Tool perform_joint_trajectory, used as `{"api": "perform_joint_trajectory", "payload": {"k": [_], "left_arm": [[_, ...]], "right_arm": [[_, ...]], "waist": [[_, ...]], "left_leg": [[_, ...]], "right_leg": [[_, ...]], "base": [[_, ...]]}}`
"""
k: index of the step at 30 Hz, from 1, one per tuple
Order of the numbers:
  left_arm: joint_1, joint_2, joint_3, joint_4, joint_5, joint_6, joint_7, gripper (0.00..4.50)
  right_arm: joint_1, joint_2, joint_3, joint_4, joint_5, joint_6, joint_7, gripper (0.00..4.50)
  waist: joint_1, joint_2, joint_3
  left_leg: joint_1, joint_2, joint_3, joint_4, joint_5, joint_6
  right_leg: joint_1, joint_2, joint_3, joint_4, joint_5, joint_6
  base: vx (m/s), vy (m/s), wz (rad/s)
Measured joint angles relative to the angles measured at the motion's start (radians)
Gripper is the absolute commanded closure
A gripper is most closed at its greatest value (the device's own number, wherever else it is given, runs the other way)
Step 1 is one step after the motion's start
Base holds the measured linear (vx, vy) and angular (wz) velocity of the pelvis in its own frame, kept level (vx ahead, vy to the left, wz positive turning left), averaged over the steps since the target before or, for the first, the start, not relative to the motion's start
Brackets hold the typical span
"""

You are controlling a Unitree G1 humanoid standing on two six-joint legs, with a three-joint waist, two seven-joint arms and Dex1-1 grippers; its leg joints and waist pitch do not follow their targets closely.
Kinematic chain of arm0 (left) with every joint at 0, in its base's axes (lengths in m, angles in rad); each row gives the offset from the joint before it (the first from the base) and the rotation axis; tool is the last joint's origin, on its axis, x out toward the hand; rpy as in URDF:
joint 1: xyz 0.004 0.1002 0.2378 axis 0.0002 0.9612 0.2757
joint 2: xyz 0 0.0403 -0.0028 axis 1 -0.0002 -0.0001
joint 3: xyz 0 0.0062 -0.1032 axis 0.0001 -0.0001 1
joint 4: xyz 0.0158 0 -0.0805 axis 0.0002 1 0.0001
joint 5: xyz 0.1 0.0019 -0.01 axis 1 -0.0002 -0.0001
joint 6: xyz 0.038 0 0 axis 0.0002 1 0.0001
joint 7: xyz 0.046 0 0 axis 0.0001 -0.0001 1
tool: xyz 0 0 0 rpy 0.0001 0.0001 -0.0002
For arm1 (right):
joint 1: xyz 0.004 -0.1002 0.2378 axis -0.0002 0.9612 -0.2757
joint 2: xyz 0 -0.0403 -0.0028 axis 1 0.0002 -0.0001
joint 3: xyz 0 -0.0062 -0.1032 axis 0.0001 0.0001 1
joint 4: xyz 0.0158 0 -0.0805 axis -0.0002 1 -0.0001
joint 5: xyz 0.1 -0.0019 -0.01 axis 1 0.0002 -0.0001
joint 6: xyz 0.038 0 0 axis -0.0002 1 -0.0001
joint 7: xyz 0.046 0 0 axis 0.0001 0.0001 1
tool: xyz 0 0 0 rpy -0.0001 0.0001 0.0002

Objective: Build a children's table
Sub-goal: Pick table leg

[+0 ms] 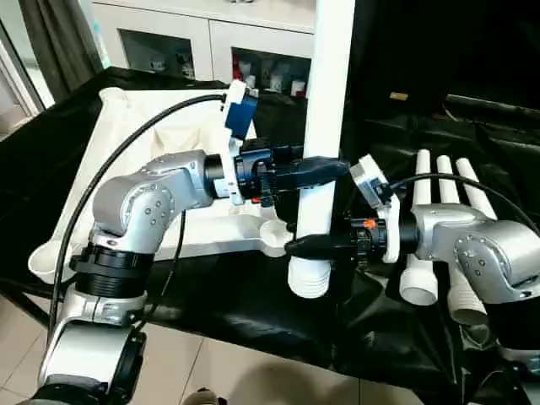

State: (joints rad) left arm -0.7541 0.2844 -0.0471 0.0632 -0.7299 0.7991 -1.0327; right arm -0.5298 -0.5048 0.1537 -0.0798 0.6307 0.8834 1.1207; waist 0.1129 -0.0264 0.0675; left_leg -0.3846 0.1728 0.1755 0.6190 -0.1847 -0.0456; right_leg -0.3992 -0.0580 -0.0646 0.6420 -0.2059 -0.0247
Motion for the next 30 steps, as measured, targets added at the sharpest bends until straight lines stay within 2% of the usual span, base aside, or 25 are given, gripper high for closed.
{"api": "perform_joint_trajectory", "payload": {"k": [2, 5, 6, 8, 12, 16, 19, 23, 26, 28, 30], "left_arm": [[0.000, -0.005, 0.001, 0.001, 0.001, 0.000, 0.011, 1.96], [-0.002, -0.012, 0.018, 0.003, -0.002, -0.004, 0.019, 1.94], [-0.003, -0.019, 0.028, 0.003, -0.003, -0.009, 0.026, 1.68], [-0.003, -0.023, 0.045, 0.004, -0.005, -0.025, 0.040, 1.55], [-0.003, -0.058, 0.093, 0.016, -0.009, -0.083, 0.095, 1.49], [-0.003, -0.097, 0.192, 0.051, -0.038, -0.114, 0.177, 1.49], [-0.001, -0.101, 0.224, 0.050, -0.041, -0.148, 0.213, 1.49], [0.053, -0.061, 0.230, 0.029, -0.030, -0.158, 0.219, 1.49], [0.146, 0.015, 0.218, -0.026, 0.041, -0.162, 0.229, 1.49], [0.164, 0.037, 0.214, -0.040, 0.072, -0.164, 0.234, 1.49], [0.179, 0.083, 0.164, -0.058, 0.135, -0.195, 0.231, 1.49]], "right_arm": [[0.001, 0.000, -0.002, 0.000, 0.000, -0.001, -0.003, 2.57], [0.003, 0.022, -0.007, 0.004, -0.002, -0.010, -0.029, 2.57], [0.008, 0.031, -0.008, 0.005, -0.005, -0.019, -0.041, 2.58], [0.010, 0.068, -0.019, 0.010, -0.006, -0.035, -0.078, 2.59], [0.010, 0.123, -0.068, 0.024, -0.006, -0.064, -0.161, 2.59], [0.011, 0.187, -0.142, 0.046, -0.008, -0.114, -0.265, 2.59], [0.011, 0.225, -0.190, 0.046, -0.009, -0.143, -0.343, 2.59], [0.029, 0.261, -0.240, 0.044, -0.020, -0.180, -0.450, 2.59], [0.067, 0.284, -0.264, 0.035, -0.079, -0.220, -0.551, 2.59], [0.072, 0.286, -0.265, 0.035, -0.095, -0.224, -0.575, 2.59], [0.072, 0.287, -0.263, 0.023, -0.124, -0.238, -0.597, 2.59]], "waist": [[0.000, 0.000, 0.000], [0.000, 0.000, 0.000], [0.000, 0.000, 0.000], [-0.003, 0.000, 0.000], [-0.001, 0.000, 0.000], [0.000, 0.000, 0.000], [-0.001, 0.001, 0.000], [-0.004, 0.003, -0.002], [-0.015, 0.007, 0.000], [-0.018, 0.008, 0.000], [-0.020, 0.008, 0.000]], "left_leg": [[0.000, 0.000, 0.000, 0.000, 0.000, 0.000], [0.000, 0.000, 0.000, 0.000, 0.000, 0.000], [0.000, 0.000, 0.000, 0.000, 0.000, 0.000], [0.000, 0.000, 0.000, 0.000, 0.000, -0.001], [0.000, 0.000, 0.000, 0.000, 0.001, -0.001], [0.000, 0.000, 0.000, 0.000, 0.001, -0.002], [0.000, 0.000, 0.000, 0.000, 0.001, -0.002], [0.000, 0.000, 0.000, 0.000, 0.001, -0.002], [0.000, 0.001, 0.000, 0.000, 0.001, -0.003], [0.000, 0.001, 0.000, 0.000, 0.002, -0.003], [0.001, 0.001, 0.000, 0.000, 0.002, -0.003]], "right_leg": [[0.000, 0.000, 0.000, 0.000, 0.000, 0.000], [0.000, 0.000, 0.000, 0.000, 0.000, 0.000], [0.000, 0.000, 0.000, 0.000, 0.000, 0.000], [-0.001, 0.000, 0.000, 0.001, 0.000, 0.000], [0.000, 0.000, 0.000, 0.001, 0.000, 0.000], [0.000, 0.000, 0.000, 0.001, 0.000, 0.000], [0.000, 0.000, -0.001, 0.001, 0.000, 0.000], [0.000, 0.000, -0.001, 0.001, 0.000, 0.000], [-0.001, 0.000, -0.001, 0.001, 0.000, 0.000], [-0.001, 0.000, -0.001, 0.001, 0.000, 0.000], [0.000, 0.000, -0.001, 0.001, 0.001, 0.000]], "base": [[0.000, 0.000, 0.00], [0.000, 0.000, 0.00], [0.000, 0.000, 0.00], [0.000, 0.000, 0.00], [0.000, 0.000, 0.00], [0.000, 0.000, 0.00], [0.000, 0.000, 0.00], [0.000, 0.000, 0.00], [0.000, 0.000, 0.00], [0.000, 0.000, 0.00], [0.000, 0.000, 0.00]]}}
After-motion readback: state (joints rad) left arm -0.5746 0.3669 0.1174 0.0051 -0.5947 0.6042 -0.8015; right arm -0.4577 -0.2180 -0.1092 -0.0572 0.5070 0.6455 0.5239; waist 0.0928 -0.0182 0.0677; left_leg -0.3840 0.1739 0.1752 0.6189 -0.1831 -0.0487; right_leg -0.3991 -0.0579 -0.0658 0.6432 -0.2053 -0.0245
